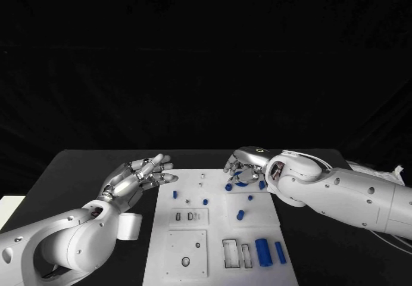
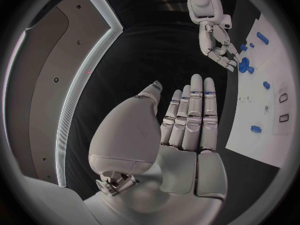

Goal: Assemble the parts on the task board

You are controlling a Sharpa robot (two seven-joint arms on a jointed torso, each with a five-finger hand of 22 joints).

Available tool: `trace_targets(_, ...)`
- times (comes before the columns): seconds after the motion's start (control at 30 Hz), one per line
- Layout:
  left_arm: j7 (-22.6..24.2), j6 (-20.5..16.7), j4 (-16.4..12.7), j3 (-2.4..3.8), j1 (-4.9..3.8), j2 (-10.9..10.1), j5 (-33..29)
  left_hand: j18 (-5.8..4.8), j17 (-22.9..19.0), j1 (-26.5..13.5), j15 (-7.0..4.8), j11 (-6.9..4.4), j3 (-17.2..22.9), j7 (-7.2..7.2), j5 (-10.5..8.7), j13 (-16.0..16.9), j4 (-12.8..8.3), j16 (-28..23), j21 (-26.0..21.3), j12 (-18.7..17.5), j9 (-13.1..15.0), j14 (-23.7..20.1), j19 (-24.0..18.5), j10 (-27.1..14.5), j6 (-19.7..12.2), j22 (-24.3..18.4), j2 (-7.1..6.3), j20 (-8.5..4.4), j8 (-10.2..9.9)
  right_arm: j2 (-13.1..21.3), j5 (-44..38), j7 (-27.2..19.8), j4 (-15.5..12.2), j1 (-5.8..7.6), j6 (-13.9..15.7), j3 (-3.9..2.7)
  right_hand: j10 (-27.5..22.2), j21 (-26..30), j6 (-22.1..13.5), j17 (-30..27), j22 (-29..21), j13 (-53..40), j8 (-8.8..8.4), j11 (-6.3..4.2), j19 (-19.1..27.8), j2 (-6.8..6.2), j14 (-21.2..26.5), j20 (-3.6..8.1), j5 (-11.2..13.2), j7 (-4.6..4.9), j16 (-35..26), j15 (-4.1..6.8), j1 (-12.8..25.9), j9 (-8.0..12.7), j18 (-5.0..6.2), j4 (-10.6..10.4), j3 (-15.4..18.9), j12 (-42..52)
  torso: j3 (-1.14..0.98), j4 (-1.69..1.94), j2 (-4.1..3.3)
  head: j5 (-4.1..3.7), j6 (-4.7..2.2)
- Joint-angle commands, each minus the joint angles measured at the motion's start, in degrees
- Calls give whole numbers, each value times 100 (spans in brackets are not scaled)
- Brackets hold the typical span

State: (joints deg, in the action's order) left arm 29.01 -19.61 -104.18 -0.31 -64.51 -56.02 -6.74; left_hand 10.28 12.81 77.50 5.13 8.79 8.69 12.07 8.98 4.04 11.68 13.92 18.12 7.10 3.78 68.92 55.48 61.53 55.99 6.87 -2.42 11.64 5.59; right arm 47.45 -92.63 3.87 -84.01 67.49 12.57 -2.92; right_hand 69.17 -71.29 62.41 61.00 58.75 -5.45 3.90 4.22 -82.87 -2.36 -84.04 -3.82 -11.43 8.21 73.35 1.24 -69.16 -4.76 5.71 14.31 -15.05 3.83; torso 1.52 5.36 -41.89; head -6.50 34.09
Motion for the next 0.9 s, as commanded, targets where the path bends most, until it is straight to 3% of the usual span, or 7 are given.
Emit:
trace_targets(0.03,-12,157,-18,7,-12,-3,-39,21,15,3,29,8,0,28,-35,-7,-48,-42,-36,-27,-6,-2,15,-54,-15,-15,5,21,-35,6,-787,372,-59,7,-410,-3,-49,-46,-1,3,35,-6,-19,2,22,-81,-213,-46,10,-21,41,-33,-5,-10,-47,-11,-46,-25,-1,35,-75,-21,-6)
trace_targets(0.33,-30,148,-4,8,-14,-11,-39,21,22,-4,33,15,-6,37,-36,-10,-52,-52,-43,-43,-6,-7,12,-63,-21,-21,3,25,-48,39,-969,425,-155,11,-591,-4,-130,-111,26,15,81,-1,-13,21,81,-106,-193,-74,23,-13,76,-50,-24,-21,-40,-66,-100,-32,-24,51,-122,-44,-6)
trace_targets(0.47,-46,134,7,8,-14,-11,-39,21,34,-11,39,26,-13,53,-35,-13,-59,-60,-50,-66,-7,-5,14,-79,-32,-28,4,30,-66,40,-988,413,-162,10,-702,-4,-261,-127,84,-44,52,50,-11,58,151,-141,-169,-111,202,26,68,-84,-25,-32,-24,-155,-111,-32,-21,68,-145,-60,-12)
trace_targets(0.9,-76,113,15,8,-14,-14,-39,21,42,-15,45,35,-17,64,-35,-15,-64,-70,-57,-83,-7,-8,13,-92,-41,-35,8,34,-80,-15,-996,384,-121,0,-853,-4,-323,-66,143,-72,-96,127,-15,67,230,-80,-159,-154,224,20,78,-95,-123,-29,10,-212,-206,-27,-11,112,-192,-87,-13)
